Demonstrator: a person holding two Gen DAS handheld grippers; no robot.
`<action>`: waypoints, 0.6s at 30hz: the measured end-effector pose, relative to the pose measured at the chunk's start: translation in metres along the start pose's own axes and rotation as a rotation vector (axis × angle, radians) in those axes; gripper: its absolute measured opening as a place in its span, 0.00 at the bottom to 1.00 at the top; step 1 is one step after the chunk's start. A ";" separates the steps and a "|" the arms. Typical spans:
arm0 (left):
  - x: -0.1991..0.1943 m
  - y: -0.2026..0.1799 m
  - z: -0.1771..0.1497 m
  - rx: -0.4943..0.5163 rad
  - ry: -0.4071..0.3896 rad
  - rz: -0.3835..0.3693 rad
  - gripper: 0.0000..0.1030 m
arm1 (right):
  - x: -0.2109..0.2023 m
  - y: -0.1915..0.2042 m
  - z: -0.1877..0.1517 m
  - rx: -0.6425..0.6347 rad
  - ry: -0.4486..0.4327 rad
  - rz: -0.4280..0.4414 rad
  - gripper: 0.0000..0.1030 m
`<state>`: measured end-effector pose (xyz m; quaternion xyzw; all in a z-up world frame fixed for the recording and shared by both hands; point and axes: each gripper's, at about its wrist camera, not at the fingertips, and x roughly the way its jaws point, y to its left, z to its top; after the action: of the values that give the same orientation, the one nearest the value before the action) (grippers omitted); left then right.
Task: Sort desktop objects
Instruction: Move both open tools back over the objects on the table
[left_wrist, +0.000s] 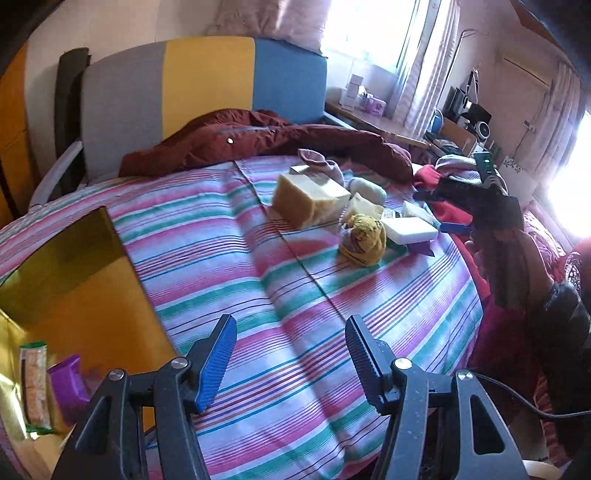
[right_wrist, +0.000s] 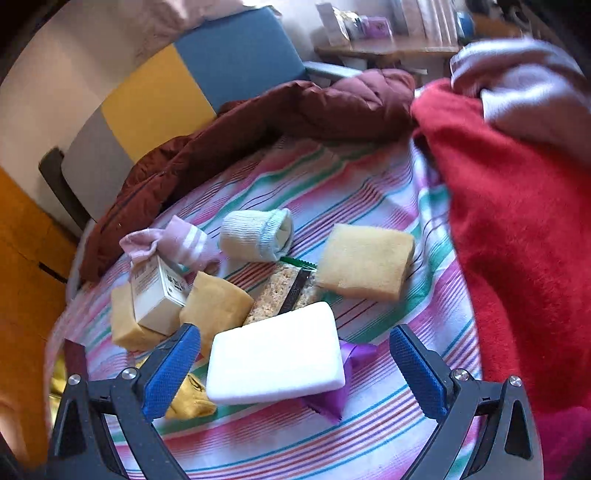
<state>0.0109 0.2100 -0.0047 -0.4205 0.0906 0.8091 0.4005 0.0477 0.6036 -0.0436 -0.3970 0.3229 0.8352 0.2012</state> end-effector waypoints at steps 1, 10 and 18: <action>0.005 -0.002 0.002 -0.001 0.009 -0.007 0.60 | 0.000 -0.004 -0.001 0.023 -0.001 0.101 1.00; 0.054 -0.031 0.030 -0.001 0.067 -0.074 0.60 | -0.019 -0.023 -0.006 0.157 -0.076 0.349 0.99; 0.098 -0.065 0.060 0.037 0.091 -0.132 0.66 | -0.013 -0.035 0.001 0.186 -0.084 0.243 0.99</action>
<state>-0.0101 0.3380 -0.0281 -0.4546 0.0957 0.7591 0.4560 0.0752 0.6280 -0.0457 -0.2993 0.4359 0.8358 0.1479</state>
